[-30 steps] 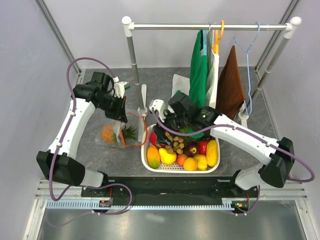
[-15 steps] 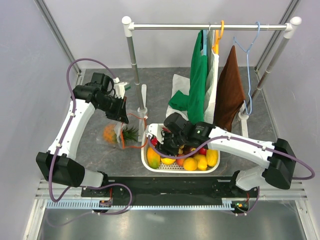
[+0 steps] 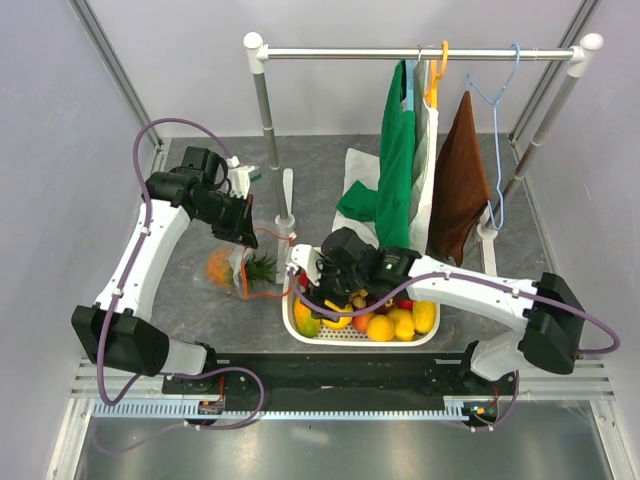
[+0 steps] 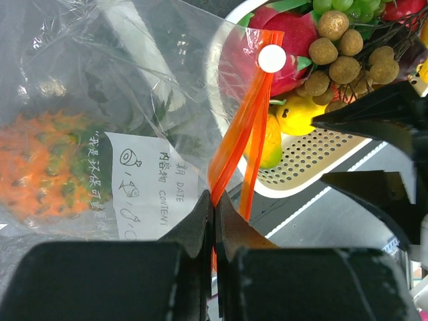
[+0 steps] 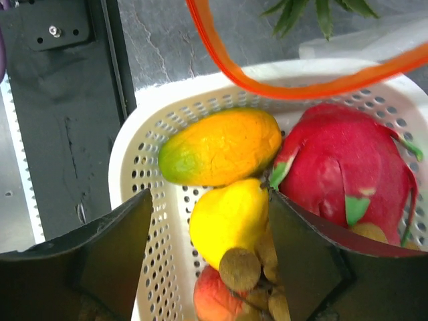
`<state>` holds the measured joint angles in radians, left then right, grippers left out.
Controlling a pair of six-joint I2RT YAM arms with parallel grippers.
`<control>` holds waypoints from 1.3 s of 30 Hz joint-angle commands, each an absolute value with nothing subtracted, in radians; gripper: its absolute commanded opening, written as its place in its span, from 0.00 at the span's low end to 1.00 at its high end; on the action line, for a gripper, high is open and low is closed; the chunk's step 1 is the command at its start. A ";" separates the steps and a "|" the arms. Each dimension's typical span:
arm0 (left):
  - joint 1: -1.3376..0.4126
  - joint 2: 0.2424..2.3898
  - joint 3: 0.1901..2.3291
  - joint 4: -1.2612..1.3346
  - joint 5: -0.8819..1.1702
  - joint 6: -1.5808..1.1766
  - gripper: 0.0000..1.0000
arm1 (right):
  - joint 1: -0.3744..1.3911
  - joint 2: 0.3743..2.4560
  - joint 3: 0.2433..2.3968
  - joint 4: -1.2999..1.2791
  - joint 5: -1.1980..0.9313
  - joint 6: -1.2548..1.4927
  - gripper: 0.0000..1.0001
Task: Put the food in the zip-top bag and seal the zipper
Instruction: Pick up the fake fruit from the bin.
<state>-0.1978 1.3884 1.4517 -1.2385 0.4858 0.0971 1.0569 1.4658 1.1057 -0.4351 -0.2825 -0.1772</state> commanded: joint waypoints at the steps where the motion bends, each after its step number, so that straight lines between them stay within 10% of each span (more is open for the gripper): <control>1: -0.195 1.353 1.450 -1.216 0.528 0.078 0.02 | 1.055 1.274 1.146 -0.593 -0.249 -0.277 0.79; 12: -0.196 1.356 1.454 -1.218 0.538 0.075 0.02 | 1.055 0.847 1.083 -1.142 -0.169 -0.779 0.93; 32: -0.196 1.353 1.473 -1.215 0.558 0.077 0.02 | 0.877 0.893 1.118 -1.184 0.265 -0.189 0.80; 39: -0.196 1.347 1.459 -1.207 0.558 0.080 0.02 | 0.879 0.876 1.059 -1.273 0.123 -0.370 0.98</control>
<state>-0.1978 1.3750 1.4494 -1.2373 0.5270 0.0971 0.8799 0.9043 1.0958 -1.2205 0.1661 -0.2596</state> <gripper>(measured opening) 0.022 0.967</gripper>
